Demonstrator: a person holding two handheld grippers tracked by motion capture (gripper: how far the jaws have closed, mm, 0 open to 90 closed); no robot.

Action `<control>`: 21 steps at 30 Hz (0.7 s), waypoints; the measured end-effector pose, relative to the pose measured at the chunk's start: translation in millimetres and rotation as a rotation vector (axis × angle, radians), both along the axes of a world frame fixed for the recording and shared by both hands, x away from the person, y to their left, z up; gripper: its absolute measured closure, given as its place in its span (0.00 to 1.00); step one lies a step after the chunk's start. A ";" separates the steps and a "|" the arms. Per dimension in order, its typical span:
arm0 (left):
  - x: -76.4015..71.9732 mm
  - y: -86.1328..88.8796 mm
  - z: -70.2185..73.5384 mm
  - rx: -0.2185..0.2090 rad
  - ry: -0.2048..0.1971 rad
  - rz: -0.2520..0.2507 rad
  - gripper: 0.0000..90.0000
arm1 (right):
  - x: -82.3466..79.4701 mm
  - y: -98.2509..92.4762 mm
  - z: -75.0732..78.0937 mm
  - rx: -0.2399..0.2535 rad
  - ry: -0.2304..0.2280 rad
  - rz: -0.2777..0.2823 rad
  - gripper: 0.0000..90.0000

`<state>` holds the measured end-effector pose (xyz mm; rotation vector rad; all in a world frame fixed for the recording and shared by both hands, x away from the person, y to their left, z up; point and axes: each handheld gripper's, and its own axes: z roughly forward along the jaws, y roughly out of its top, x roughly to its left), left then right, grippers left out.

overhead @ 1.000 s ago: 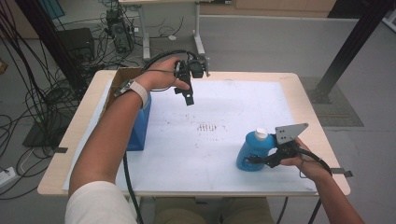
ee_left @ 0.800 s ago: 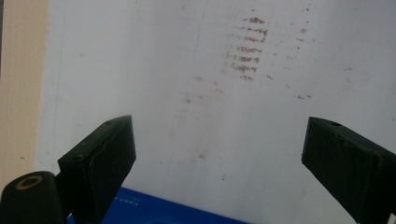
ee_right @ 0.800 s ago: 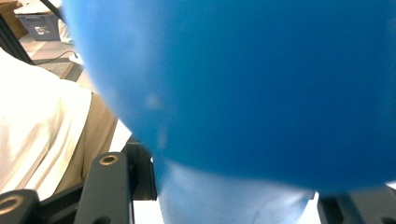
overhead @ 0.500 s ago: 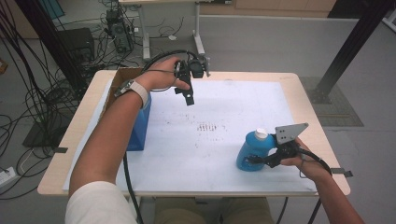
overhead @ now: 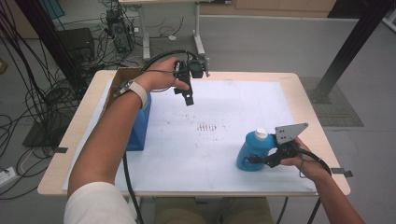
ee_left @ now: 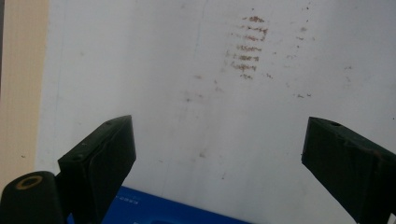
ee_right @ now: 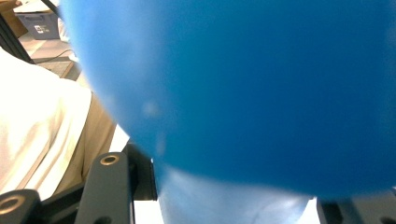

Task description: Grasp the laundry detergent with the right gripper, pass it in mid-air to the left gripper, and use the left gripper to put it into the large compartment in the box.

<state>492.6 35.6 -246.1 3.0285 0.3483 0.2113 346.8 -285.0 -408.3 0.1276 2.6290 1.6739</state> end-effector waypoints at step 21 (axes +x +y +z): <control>-13.3 0.5 7.5 -0.012 -0.008 -0.016 0.10 | -0.5 2.0 2.3 -0.007 -0.006 -0.004 0.48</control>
